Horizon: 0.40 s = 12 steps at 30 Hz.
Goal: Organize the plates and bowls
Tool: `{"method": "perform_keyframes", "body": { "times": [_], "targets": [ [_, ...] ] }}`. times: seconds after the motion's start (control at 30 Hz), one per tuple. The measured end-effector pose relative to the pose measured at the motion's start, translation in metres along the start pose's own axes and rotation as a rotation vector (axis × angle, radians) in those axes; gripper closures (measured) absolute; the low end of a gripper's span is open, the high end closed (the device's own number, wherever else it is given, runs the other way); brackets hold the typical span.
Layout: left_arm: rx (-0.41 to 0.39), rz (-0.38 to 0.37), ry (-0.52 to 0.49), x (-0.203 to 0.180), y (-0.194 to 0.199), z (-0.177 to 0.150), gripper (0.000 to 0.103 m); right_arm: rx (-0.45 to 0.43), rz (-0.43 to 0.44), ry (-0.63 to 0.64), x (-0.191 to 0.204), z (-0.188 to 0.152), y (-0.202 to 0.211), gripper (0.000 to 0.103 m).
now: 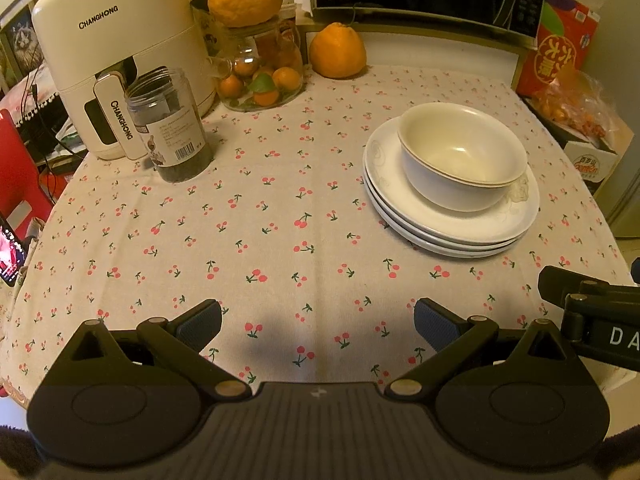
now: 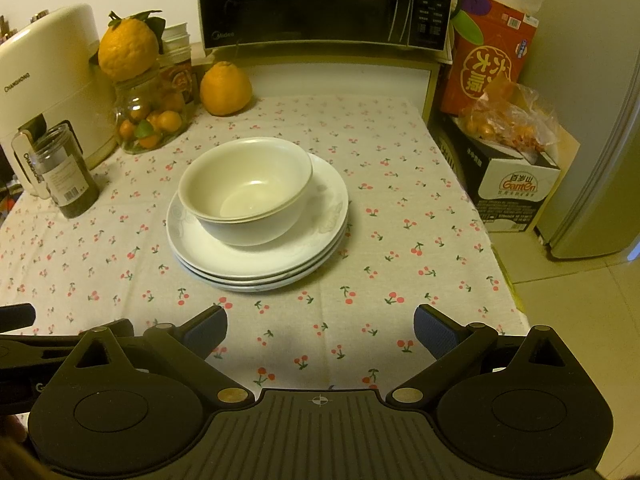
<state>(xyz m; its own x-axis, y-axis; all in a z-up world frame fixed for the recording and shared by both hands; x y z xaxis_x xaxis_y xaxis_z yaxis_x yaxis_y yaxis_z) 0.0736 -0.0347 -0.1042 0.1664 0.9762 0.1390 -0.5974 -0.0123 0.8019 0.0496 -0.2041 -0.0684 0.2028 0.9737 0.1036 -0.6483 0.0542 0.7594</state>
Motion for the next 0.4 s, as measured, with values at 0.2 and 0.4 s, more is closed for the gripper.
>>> {"method": "perform_keyframes", "body": {
  "times": [0.2,0.4],
  "targets": [
    [0.006,-0.003,0.003,0.0001,0.0003,-0.001,0.0,0.001,-0.002,0.0,0.0005,-0.0003,-0.0003,0.002],
    [0.015,-0.014,0.0,-0.0005,-0.0013,-0.001,0.0,0.002,-0.003,0.003,0.0,-0.0005,-0.0007,0.002]
  ]
}}
Point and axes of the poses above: each gripper's, at about its wrist camera, not at the fingertips, and y roughly against the way its jaws point, x to its left, z to its top, the point moved 10 cm from there along -y, roughly the way its jaws point, and after that the axes turned 8 degrees about -y, right-handed, at the moved point
